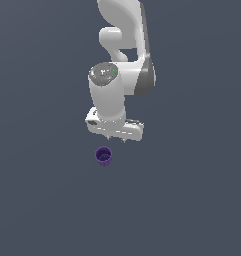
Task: Pick up the object and move it to a goal position.
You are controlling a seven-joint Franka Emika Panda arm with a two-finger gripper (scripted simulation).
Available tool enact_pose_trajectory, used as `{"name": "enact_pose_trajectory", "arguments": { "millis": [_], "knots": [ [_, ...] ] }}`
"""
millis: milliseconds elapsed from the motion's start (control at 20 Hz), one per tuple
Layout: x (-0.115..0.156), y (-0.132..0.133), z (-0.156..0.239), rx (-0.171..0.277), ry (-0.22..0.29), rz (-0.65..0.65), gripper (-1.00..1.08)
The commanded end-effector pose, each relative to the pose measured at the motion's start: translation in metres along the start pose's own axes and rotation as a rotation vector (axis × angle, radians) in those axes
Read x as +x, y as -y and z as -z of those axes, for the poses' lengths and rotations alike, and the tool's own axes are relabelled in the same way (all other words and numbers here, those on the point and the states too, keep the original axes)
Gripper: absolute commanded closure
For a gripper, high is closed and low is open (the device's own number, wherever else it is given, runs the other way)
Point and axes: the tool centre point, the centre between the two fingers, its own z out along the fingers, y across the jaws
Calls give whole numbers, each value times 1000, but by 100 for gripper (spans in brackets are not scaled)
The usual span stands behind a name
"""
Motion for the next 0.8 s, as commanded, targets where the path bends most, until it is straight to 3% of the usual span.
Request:
{"name": "enact_pose_trajectory", "arguments": {
  "millis": [0, 750],
  "knots": [
    [1, -9, -6, 26, 26, -97, -20],
    [5, -63, -48, 212, 253, -817, -20]
  ]
}}
